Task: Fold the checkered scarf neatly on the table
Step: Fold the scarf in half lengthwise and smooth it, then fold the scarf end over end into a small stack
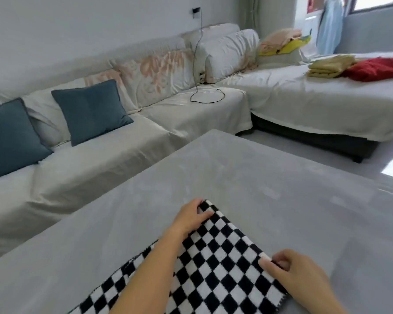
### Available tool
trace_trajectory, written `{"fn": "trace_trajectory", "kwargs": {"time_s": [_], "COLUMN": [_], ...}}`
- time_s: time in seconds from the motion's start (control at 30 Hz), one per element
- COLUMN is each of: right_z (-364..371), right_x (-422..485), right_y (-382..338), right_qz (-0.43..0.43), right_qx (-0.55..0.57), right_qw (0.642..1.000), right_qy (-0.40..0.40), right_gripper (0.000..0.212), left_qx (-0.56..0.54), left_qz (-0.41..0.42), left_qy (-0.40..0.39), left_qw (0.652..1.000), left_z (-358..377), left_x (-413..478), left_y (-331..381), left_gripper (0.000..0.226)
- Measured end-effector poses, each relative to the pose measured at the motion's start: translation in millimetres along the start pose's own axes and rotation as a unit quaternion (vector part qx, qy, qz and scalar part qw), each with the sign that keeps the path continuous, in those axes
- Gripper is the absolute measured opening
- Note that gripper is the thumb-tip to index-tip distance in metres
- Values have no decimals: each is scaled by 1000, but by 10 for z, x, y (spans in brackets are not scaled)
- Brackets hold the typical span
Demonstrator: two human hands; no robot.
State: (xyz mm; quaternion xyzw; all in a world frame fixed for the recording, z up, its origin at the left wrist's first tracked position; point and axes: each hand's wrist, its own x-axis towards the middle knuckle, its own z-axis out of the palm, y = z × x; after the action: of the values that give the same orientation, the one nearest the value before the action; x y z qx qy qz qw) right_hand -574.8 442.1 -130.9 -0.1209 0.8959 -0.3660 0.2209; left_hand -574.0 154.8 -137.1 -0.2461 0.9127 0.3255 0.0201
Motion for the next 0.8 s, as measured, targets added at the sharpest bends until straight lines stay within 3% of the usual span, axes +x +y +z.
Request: {"fn": "trace_trajectory", "kwargs": {"time_s": [0.17, 0.27, 0.37, 0.57, 0.8], "right_z": [62, 109, 131, 109, 258], "right_x": [-44, -80, -130, -519, -1078], "right_y": [-7, 35, 46, -192, -705], "right_qz": [-19, -28, -33, -61, -143], "right_qx": [-62, -75, -60, 79, 96], "right_qw": [998, 997, 997, 994, 985], "right_qy": [-13, 19, 41, 45, -33], "right_gripper": [36, 31, 24, 12, 10], "left_qx": [-22, -52, -38, -77, 75], "left_qz": [67, 46, 32, 17, -15], "left_qy": [8, -43, -104, -59, -36], "left_qw": [998, 997, 993, 995, 996], "left_z": [73, -1, -206, -700, -1508], "left_x": [187, 240, 177, -343, -1221], "left_y": [-18, 8, 48, 44, -82], "left_gripper": [59, 47, 10, 13, 11]}}
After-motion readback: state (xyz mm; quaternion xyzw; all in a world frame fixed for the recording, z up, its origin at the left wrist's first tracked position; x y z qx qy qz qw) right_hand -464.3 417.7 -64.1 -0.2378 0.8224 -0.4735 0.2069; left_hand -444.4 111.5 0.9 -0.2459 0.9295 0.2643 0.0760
